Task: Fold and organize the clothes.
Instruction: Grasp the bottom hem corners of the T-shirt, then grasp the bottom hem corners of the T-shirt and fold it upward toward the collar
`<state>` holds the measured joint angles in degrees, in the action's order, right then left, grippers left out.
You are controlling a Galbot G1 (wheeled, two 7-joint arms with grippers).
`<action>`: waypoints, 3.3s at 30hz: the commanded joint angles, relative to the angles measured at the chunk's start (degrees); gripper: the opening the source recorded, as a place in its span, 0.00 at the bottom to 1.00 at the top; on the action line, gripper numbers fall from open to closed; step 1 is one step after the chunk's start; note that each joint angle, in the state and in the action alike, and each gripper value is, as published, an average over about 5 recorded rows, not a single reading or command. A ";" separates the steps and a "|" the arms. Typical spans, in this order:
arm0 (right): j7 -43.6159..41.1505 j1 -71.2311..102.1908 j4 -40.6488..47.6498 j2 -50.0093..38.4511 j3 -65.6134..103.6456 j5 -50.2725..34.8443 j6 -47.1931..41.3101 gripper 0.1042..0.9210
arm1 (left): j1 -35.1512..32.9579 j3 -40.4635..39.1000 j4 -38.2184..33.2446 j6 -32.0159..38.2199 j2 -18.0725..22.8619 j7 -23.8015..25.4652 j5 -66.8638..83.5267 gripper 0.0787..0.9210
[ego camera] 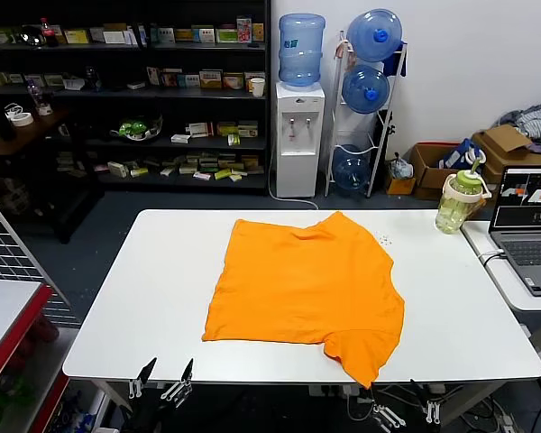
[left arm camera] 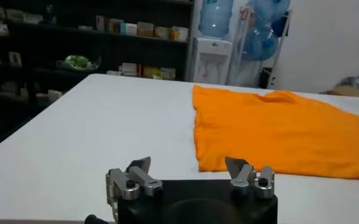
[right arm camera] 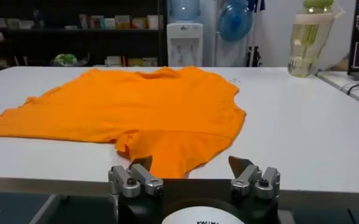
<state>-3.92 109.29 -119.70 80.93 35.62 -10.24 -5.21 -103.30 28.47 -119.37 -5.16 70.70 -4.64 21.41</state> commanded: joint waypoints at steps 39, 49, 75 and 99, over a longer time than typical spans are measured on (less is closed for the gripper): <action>4.51 -14.07 12.78 5.59 -5.31 7.38 -2.86 0.59 | 22.64 -10.66 20.89 -1.32 3.19 -0.21 -0.55 0.58; 4.64 -13.25 11.88 5.30 -5.36 7.07 -2.25 0.22 | 22.23 -10.93 20.25 -1.29 3.26 -0.27 -0.87 0.25; 7.13 -2.51 -5.01 -4.16 -4.09 -3.85 2.13 0.02 | 11.43 -5.15 1.16 -2.47 -4.51 -0.60 4.60 0.01; 15.46 -44.17 20.72 -10.07 -13.54 -12.98 -5.71 0.02 | 41.79 -16.82 28.28 -0.98 -3.79 0.19 3.29 0.01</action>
<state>10.02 76.85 -107.39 72.20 24.91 -21.06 -9.46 -73.12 16.03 -102.91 -6.41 66.61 -4.52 25.39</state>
